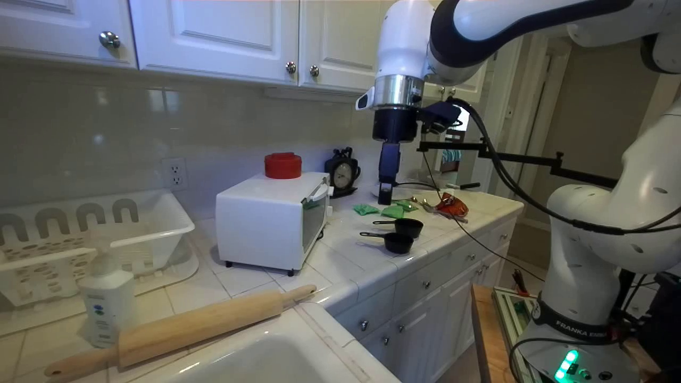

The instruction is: Open the door on the toaster oven.

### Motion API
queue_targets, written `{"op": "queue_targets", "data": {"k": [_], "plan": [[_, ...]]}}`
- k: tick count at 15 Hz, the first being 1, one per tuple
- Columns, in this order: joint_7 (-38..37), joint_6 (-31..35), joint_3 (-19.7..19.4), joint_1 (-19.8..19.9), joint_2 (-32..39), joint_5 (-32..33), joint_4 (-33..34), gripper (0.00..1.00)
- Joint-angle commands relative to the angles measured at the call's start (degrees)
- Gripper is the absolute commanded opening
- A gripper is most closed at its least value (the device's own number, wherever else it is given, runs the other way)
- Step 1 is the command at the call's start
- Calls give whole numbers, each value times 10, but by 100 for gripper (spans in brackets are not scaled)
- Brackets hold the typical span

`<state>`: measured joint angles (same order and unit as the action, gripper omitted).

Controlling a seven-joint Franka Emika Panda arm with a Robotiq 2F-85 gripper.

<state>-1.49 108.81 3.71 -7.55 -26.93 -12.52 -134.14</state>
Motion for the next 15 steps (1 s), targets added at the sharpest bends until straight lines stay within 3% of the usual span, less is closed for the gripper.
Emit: {"op": "queue_targets", "data": {"k": [1, 6, 8, 15], "plan": [[-33, 14, -5, 41, -11, 29, 25, 100], [-33, 25, -17, 91, -3, 103, 66, 100], [-23, 24, -21, 107, 4, 150, 79, 72], [25, 139, -46, 118, 49, 226, 83, 22]]}}
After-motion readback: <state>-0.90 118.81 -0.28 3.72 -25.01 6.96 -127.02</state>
